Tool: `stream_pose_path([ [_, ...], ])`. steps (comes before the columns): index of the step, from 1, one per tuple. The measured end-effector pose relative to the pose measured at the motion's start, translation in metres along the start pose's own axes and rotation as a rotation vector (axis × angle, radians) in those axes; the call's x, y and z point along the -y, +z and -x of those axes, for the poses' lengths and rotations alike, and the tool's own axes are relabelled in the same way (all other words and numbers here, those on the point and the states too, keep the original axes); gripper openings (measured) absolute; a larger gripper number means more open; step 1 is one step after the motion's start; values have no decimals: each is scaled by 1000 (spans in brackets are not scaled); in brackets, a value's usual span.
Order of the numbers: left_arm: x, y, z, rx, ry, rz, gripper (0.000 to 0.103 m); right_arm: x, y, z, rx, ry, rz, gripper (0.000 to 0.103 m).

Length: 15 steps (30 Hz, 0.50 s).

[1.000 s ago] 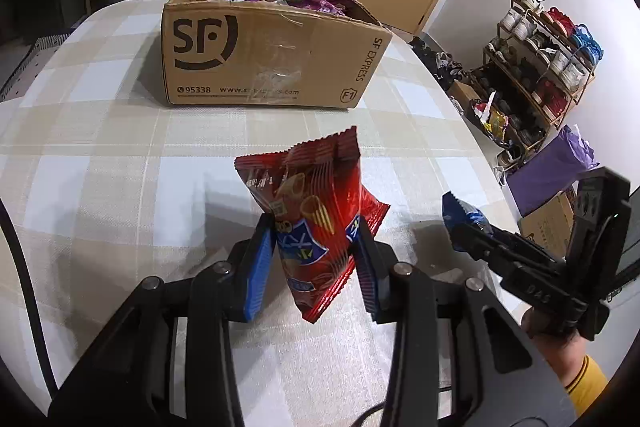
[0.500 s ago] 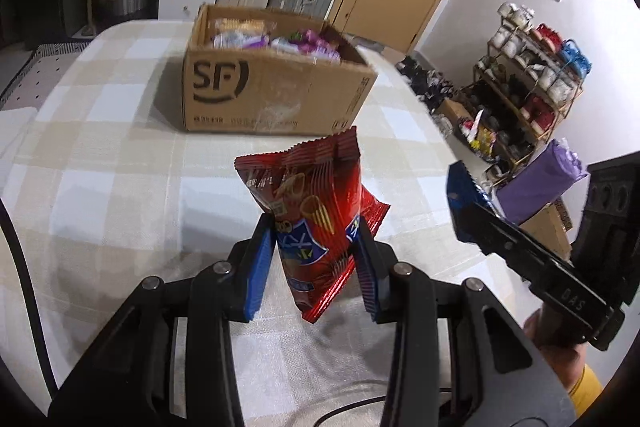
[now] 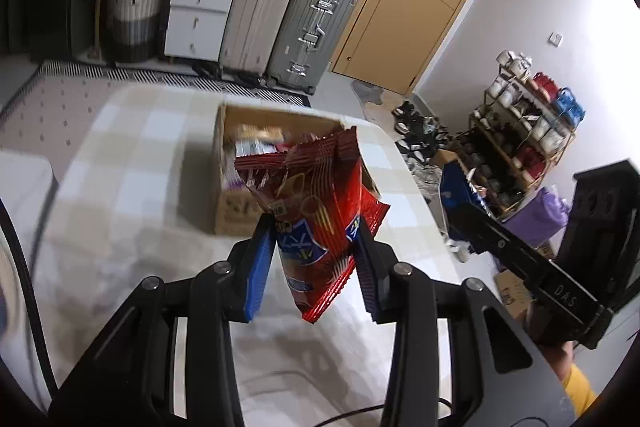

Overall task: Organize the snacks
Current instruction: 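Carry the red chip bag and blue pack over the box with both tools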

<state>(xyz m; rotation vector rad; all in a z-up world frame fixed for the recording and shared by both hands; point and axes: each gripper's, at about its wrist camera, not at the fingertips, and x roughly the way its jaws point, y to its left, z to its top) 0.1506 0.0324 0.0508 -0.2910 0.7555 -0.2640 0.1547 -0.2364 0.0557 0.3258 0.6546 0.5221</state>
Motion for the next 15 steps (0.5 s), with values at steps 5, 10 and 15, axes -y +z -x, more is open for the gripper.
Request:
stream_pose_path([
  [5, -5, 31, -19, -21, 50, -43, 35, -1, 25, -28, -5, -1, 15, 47],
  [10, -15, 63, -53, -63, 42, -28, 35, 9, 45, -56, -15, -5, 3, 47],
  [15, -12, 97, -80, -42, 72, -73, 35, 21, 67, -76, -6, 13, -17, 47],
])
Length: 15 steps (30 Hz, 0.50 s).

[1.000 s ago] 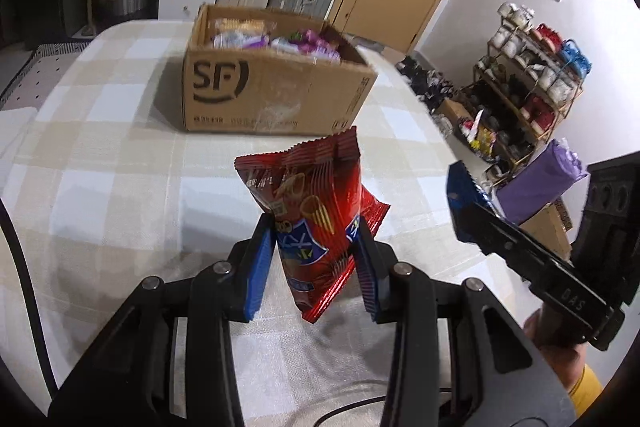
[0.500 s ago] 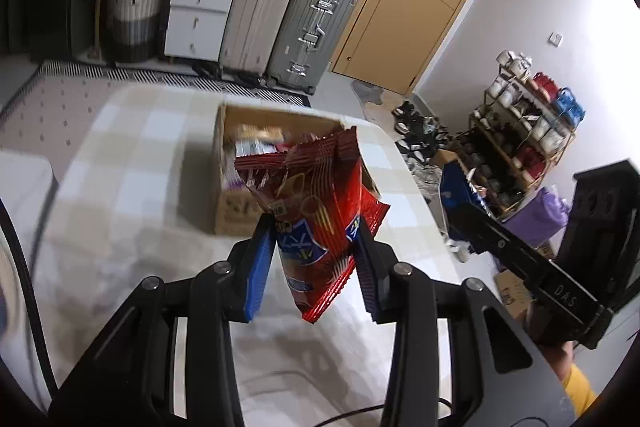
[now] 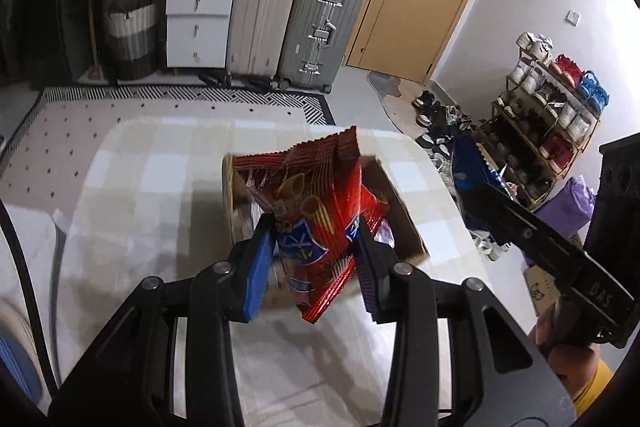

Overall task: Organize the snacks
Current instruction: 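Carry the red chip bag and blue pack over the box with both tools, then lower both packs into the box and open both tools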

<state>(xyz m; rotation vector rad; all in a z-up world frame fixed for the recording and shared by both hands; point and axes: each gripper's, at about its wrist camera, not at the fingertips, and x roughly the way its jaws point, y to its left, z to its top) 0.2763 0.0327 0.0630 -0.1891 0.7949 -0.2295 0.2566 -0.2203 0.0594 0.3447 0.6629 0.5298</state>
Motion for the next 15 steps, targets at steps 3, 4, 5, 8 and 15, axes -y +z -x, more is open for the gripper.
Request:
stream_pose_path([
  [3, 1, 16, -17, -4, -5, -3, 35, 6, 12, -16, -9, 0, 1, 47],
  [4, 0, 22, -26, -9, 0, -4, 35, 8, 14, -19, -12, 1, -5, 47],
  [5, 0, 26, -31, -9, -4, -3, 35, 12, 17, -24, -13, -1, -16, 47],
  [8, -2, 40, -56, -23, -11, 2, 35, 22, 24, -39, -34, -14, -31, 47],
  [15, -13, 46, -110, -85, -16, 14, 35, 39, 21, -75, -124, -58, -10, 47],
])
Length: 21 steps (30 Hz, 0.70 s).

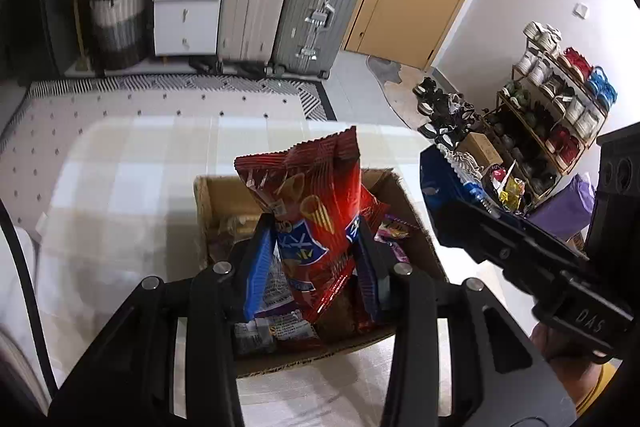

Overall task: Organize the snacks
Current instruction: 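Lower both packs into the box and open both tools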

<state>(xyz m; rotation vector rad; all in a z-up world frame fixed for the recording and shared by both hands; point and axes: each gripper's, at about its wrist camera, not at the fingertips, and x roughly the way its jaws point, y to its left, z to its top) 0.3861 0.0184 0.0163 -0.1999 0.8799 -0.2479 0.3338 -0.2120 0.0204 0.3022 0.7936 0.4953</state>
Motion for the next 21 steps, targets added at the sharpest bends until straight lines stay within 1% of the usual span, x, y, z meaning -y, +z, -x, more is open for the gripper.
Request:
stream_pose_path([
  [2, -6, -3, -14, -28, -20, 25, 35, 3, -4, -8, -22, -10, 8, 47],
  [7, -13, -11, -41, -51, 15, 13, 35, 5, -14, -25, -72, -12, 63, 47],
  [10, -20, -16, -59, -83, 53, 25, 35, 10, -18, -34, -95, 30, 35, 47],
  [12, -25, -18, -67, -75, 54, 26, 36, 13, -19, -38, -99, 37, 12, 47],
  [14, -24, -19, -70, -73, 70, 1, 36, 15, -20, -43, -105, 48, -3, 47],
  [16, -20, -30, -63, -70, 82, -20, 36, 16, -22, -47, -112, 34, 5, 47],
  [18, -22, -32, -63, -72, 84, -39, 36, 17, -25, -50, -119, 30, 8, 47],
  [21, -25, -38, -66, -100, 64, -28, 36, 19, -28, -51, -123, 16, 5, 47],
])
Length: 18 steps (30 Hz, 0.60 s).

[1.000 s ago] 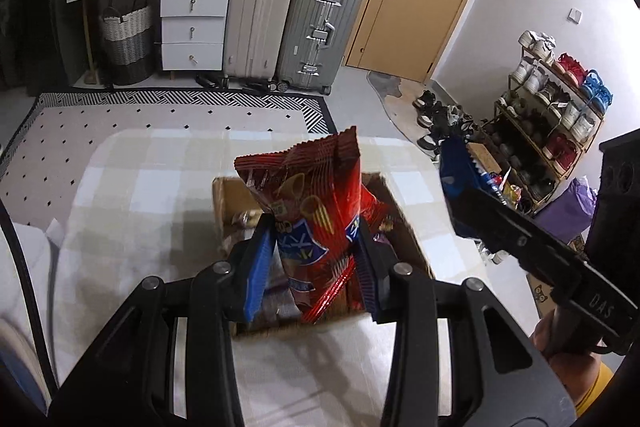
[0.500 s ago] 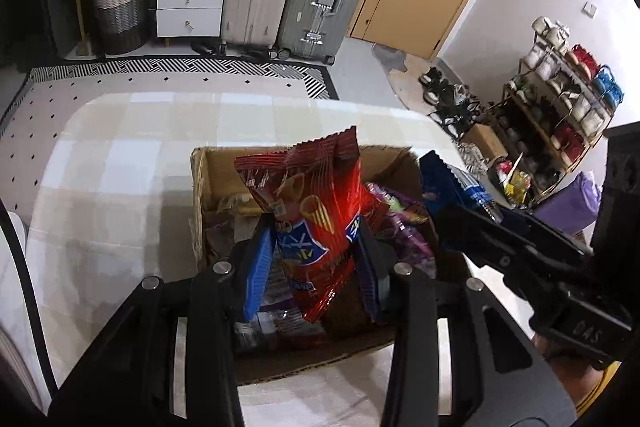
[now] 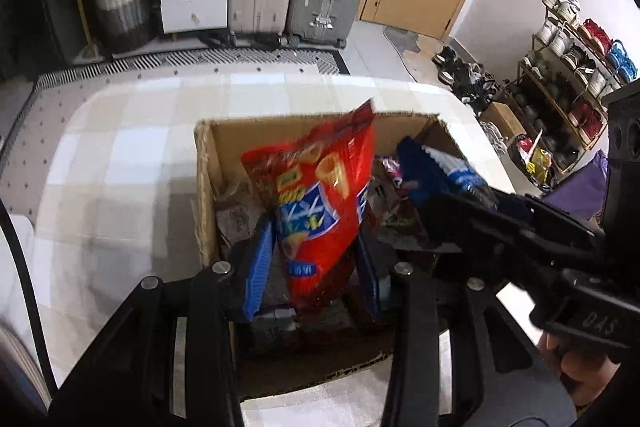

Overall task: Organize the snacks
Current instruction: 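Lower both packs into the box and open both tools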

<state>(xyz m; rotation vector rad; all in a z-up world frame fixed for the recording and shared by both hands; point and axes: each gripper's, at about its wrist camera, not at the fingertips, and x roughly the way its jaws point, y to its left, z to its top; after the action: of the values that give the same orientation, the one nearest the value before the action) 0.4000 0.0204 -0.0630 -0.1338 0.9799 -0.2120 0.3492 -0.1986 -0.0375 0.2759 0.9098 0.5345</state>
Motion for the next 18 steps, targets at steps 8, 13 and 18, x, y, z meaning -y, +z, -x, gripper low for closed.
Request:
stream_pose_path([
  [8, 0, -13, -8, -1, 23, -38, 35, 1, -3, -3, -26, -38, 27, 47],
  [13, -2, -14, -4, 5, 24, -32, 35, 1, -5, -3, -30, -63, 50, 47],
  [18, -4, -14, 3, 9, 11, -37, 35, 1, -4, -3, -30, -75, 51, 47],
])
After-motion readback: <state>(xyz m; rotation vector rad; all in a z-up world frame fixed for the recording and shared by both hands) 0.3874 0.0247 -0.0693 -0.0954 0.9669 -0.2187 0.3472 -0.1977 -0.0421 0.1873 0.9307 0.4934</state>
